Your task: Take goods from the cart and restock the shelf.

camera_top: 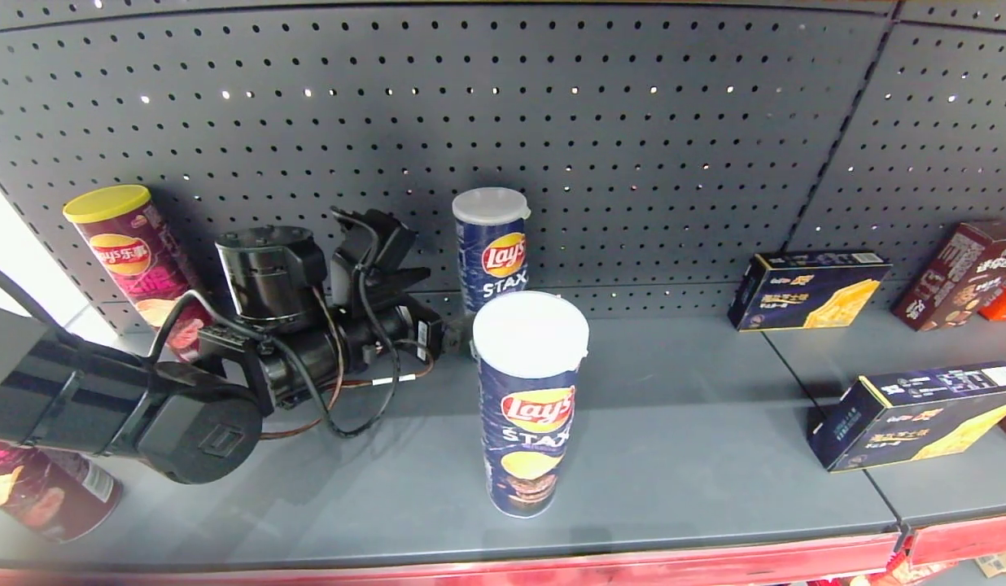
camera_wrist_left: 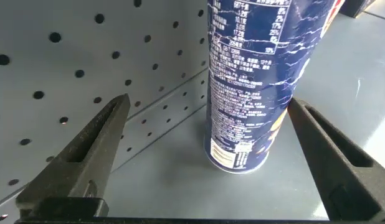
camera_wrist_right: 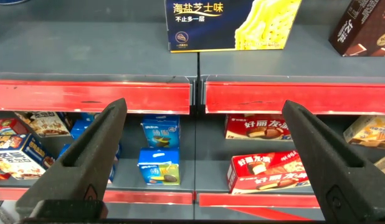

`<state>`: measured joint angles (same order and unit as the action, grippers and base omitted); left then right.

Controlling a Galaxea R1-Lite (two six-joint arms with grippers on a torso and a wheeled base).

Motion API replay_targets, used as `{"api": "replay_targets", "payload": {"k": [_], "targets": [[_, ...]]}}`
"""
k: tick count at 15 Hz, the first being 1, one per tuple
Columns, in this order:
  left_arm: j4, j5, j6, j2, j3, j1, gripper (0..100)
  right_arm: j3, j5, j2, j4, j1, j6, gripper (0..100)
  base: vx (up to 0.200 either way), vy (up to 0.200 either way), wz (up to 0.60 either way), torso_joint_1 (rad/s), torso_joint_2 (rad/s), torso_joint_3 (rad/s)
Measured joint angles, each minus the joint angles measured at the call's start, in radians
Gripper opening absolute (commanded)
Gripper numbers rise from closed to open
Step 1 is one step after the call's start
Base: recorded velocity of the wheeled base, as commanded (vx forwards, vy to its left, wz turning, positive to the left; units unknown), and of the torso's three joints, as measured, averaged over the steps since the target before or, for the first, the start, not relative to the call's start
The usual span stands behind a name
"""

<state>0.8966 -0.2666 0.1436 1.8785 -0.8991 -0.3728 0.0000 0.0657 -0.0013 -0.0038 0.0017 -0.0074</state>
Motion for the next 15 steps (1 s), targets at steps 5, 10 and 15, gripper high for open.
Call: {"api": "replay_targets", "payload": {"k": [5, 10, 15], "targets": [[0.000, 0.000, 0.000, -0.005, 0.004, 0.034, 100, 0.000, 0.000, 0.000, 0.000, 0.000, 0.000, 100, 0.000, 0.000, 0.00, 0.000, 0.00, 0.000], [0.035, -0.006, -0.002, -0.032, 0.051, 0.039, 100, 0.000, -0.001, 0.000, 0.000, 0.000, 0.000, 100, 0.000, 0.000, 0.00, 0.000, 0.00, 0.000], [0.145, 0.012, -0.006, -0.107, 0.242, 0.039, 100, 0.000, 0.000, 0.000, 0.000, 0.000, 0.000, 100, 0.000, 0.000, 0.00, 0.000, 0.00, 0.000]]}}
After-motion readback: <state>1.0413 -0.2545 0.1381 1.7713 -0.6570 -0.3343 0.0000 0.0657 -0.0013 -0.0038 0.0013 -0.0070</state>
